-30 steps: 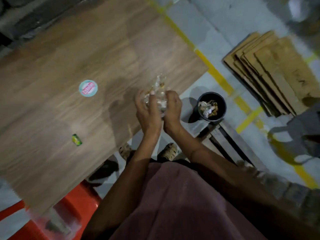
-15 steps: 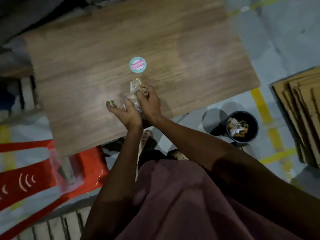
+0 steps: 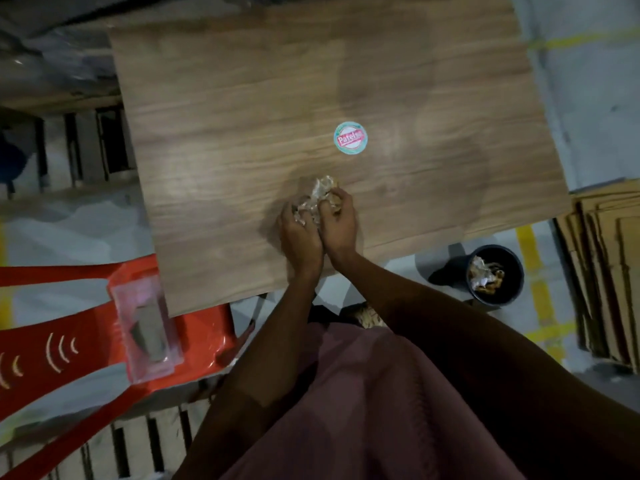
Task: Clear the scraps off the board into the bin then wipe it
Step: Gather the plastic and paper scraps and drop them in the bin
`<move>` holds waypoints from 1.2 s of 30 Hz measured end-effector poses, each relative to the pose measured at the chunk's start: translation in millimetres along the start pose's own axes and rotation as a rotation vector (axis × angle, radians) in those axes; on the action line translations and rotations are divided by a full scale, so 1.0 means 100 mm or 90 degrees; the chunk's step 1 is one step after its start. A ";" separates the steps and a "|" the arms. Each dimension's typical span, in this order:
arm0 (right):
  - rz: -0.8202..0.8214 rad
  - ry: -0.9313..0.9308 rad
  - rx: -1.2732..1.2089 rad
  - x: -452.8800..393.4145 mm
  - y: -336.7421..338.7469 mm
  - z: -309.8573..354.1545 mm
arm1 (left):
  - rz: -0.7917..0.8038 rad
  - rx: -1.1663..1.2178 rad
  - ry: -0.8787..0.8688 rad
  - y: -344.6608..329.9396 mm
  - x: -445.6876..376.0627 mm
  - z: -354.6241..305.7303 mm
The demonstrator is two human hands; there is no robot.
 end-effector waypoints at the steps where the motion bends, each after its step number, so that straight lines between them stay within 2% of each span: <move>1: -0.008 -0.006 0.002 -0.01 -0.01 -0.02 | -0.004 0.002 0.018 0.02 0.01 -0.03; 7: -0.026 -0.032 -0.023 -0.10 -0.03 -0.08 | -0.015 0.067 0.044 0.08 -0.05 -0.09; 11: -0.061 -0.051 -0.050 -0.10 0.29 0.06 | 0.093 0.103 0.062 -0.09 0.03 -0.33; 14: -0.140 -0.030 -0.145 -0.10 0.74 0.22 | 0.188 0.116 0.018 -0.36 0.19 -0.70; 20: -0.345 0.067 -0.256 -0.05 1.89 0.49 | 0.386 0.102 -0.142 -1.12 0.81 -1.61; 24: -0.478 0.084 -0.345 0.02 2.71 0.44 | 0.470 0.081 -0.233 -1.69 1.41 -2.00; 30: -0.552 -0.031 -0.420 -0.11 4.01 -0.25 | 0.540 -0.029 -0.232 -2.79 2.48 -2.14; 36: -0.571 -0.132 -0.489 -0.42 5.34 -1.46 | 0.606 -0.153 -0.165 -4.13 3.51 -1.74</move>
Point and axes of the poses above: each hand's wrist, its own x-axis away from the middle knuckle, its own y-axis out of the back of the hand, z = x × y, the point moved 8 cm from there along -x, towards the middle knuckle, and after that the axes turned 2 degrees about -x, right-handed, at the moved point
